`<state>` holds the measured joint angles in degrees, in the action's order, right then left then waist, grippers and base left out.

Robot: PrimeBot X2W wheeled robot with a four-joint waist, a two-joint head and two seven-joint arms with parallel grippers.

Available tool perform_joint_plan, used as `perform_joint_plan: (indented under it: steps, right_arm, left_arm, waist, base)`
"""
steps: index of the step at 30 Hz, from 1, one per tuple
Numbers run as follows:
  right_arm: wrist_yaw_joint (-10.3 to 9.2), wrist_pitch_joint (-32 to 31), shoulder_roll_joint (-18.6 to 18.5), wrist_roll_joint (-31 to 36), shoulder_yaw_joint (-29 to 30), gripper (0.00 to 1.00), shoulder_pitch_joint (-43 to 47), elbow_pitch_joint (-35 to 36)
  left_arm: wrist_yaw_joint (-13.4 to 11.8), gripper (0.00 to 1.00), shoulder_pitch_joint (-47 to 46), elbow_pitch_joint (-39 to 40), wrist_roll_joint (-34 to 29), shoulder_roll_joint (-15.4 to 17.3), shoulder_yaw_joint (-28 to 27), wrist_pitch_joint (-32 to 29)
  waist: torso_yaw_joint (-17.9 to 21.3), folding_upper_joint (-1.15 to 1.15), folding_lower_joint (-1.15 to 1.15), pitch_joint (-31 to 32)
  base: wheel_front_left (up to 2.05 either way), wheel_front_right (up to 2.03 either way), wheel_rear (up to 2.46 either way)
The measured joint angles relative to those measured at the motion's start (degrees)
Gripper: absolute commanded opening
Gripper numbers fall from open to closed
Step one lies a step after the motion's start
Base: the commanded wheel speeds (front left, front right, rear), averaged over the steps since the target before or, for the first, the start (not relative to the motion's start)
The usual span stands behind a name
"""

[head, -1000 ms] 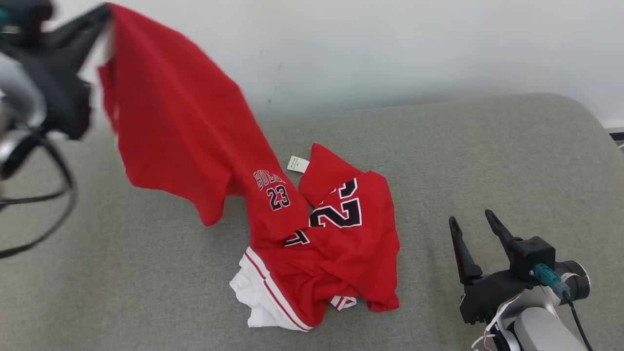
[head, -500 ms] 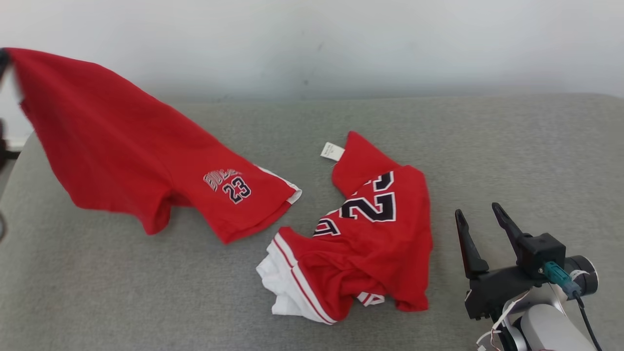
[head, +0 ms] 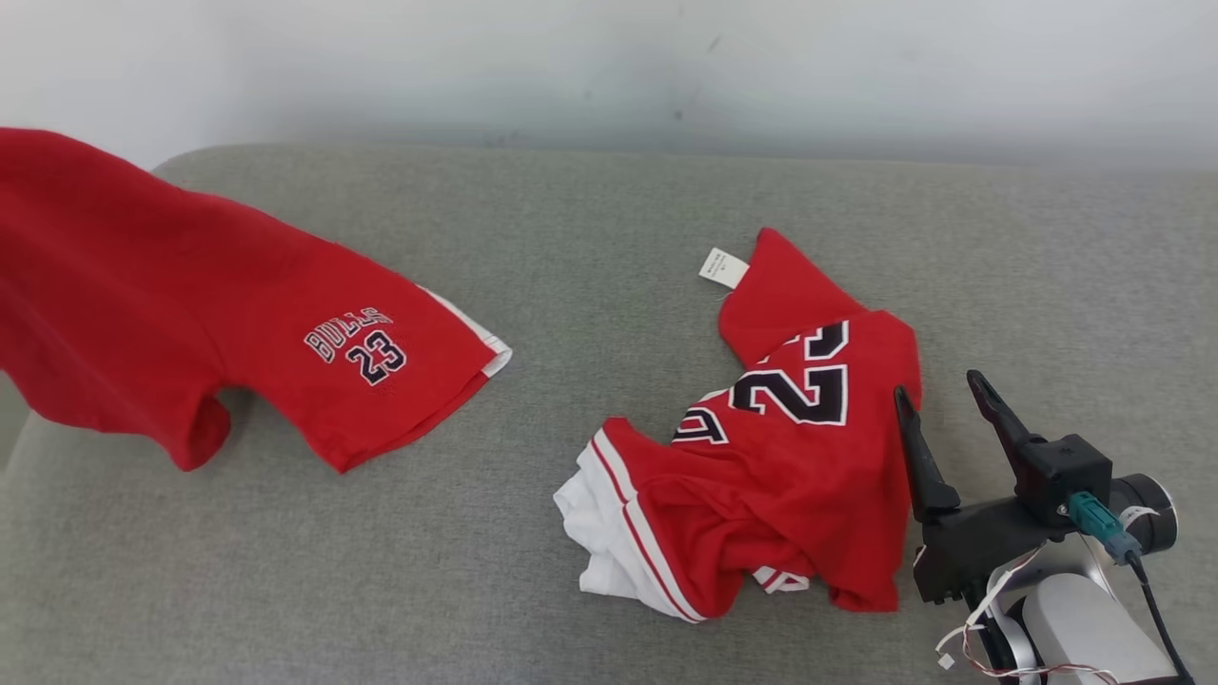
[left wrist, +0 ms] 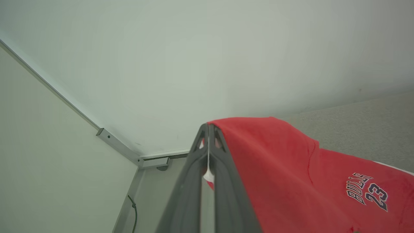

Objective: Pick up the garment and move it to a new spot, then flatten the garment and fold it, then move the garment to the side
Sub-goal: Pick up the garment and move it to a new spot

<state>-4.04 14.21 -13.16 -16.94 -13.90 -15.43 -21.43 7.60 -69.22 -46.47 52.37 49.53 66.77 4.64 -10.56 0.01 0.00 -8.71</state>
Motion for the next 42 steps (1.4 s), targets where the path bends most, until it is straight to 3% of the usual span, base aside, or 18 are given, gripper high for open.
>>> perform_joint_plan:
  steps: [13,16,18,22,32,42]
  right_arm:
    - [-0.05,-0.4,-0.3,0.9,-1.1,1.00,-1.5,1.1]
    - [-0.05,-0.6,-0.4,1.1,-1.1,1.00,-1.7,1.3]
    - [-0.07,-0.6,-0.7,1.1,-0.9,1.00,-1.7,1.4]
    - [-0.08,-1.0,-1.2,1.3,-0.8,1.00,-1.7,1.4]
    - [-0.07,-2.2,-1.5,2.4,-1.8,1.00,-3.5,2.7]
    - [0.00,-3.6,-1.6,3.6,-3.2,1.00,-4.4,3.7]
  left_arm:
    - [-0.3,0.00,2.4,-4.8,-2.7,0.0,3.0,-2.1]
    - [-0.5,0.00,3.7,-5.2,-0.2,-0.6,1.7,-2.0]
    - [-0.5,0.00,5.3,-5.0,6.3,-2.7,-1.6,-1.0]
    - [-0.5,0.00,7.4,-4.4,8.5,-7.3,-2.4,-0.3]
    - [-0.5,0.00,11.0,-5.8,13.7,-10.7,-4.7,1.8]
    - [-0.5,0.00,13.0,-5.9,16.0,-11.5,-4.6,2.7]
  waist:
    - [-3.0,0.00,0.00,-2.5]
    - [-3.2,0.00,0.00,-2.9]
    - [-3.3,0.00,0.00,-3.2]
    - [-3.7,0.00,0.00,-3.7]
    - [-4.4,0.00,0.00,-4.8]
    - [-3.1,0.00,0.00,-6.2]
  base:
    - [0.00,0.00,0.00]
    - [0.00,0.00,0.00]
    - [0.00,0.00,0.00]
    - [0.00,0.00,0.00]
    - [0.00,0.00,0.00]
    - [0.00,0.00,0.00]
